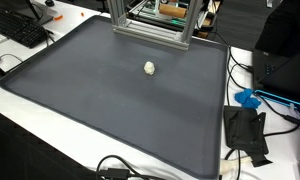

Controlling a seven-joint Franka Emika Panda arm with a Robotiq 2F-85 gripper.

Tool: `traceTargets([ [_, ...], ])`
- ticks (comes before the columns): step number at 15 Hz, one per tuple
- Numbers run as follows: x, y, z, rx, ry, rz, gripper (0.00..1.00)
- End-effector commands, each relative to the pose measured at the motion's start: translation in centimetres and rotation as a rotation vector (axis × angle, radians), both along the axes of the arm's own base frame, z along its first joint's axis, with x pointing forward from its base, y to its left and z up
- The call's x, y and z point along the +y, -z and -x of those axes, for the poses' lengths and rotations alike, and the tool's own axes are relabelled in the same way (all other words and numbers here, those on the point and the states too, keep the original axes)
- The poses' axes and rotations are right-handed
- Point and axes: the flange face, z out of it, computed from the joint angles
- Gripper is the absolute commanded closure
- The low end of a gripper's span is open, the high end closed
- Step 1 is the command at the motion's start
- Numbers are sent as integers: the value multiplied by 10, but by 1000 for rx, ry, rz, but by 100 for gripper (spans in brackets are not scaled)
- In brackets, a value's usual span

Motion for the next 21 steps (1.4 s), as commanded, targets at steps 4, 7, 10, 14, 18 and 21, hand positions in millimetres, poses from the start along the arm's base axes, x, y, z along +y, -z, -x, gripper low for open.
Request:
traceTargets([
  [4, -3, 6, 2, -24, 11, 5, 0],
  [7, -6, 9, 3, -20, 17, 17, 14],
  [10, -8, 12, 4, -20, 24, 19, 18],
  [14, -10, 14, 4, -26, 30, 21, 19],
  [18, -11, 17, 5, -12, 44, 27, 20],
  [21, -11, 20, 6, -7, 51, 32, 24],
])
